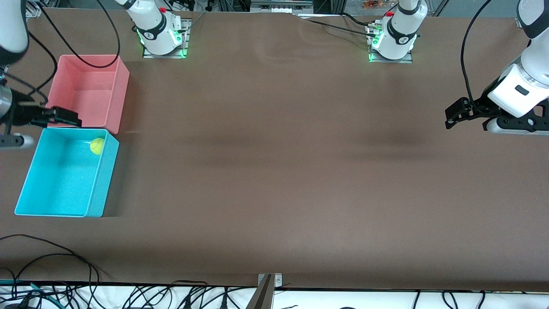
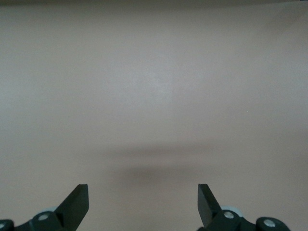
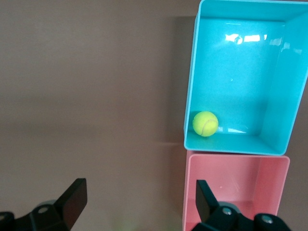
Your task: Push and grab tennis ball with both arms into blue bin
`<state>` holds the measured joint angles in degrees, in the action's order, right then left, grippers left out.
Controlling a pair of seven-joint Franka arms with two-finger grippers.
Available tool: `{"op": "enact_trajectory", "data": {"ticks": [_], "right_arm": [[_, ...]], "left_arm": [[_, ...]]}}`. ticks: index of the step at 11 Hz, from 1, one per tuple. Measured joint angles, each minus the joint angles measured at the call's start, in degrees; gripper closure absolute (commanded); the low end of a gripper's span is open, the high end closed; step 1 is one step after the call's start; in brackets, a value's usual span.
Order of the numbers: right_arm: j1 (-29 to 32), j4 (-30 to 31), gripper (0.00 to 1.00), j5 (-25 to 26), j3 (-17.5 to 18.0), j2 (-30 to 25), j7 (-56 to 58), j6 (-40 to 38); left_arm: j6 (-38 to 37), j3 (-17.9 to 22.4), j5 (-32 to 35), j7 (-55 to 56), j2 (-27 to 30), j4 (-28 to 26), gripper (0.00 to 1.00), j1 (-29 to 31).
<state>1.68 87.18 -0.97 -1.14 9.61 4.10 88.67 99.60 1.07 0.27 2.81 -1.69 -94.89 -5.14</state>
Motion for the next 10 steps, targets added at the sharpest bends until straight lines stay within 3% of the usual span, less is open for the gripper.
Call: {"op": "enact_trajectory", "data": {"ticks": [3, 5, 9, 10], "right_arm": [[0.1, 5.9, 0.0, 0.0, 2.8, -8.0, -3.4, 0.0], [0.3, 9.2, 0.0, 0.0, 2.2, -11.0, -3.5, 0.1], [-4.4, 10.2, 0.0, 0.0, -5.9, -12.3, -3.3, 1.6], [-5.1, 10.2, 0.0, 0.0, -6.4, -12.7, -3.3, 2.1]], "left_arm": [[0.0, 0.2, 0.0, 0.0, -0.1, 0.0, 0.0, 0.0], [0.0, 0.3, 0.0, 0.0, -0.2, 0.1, 0.0, 0.0], [0.0, 0.3, 0.0, 0.1, -0.3, 0.1, 0.0, 0.0], [0.0, 0.3, 0.0, 0.1, -0.4, 0.1, 0.0, 0.0]]}}
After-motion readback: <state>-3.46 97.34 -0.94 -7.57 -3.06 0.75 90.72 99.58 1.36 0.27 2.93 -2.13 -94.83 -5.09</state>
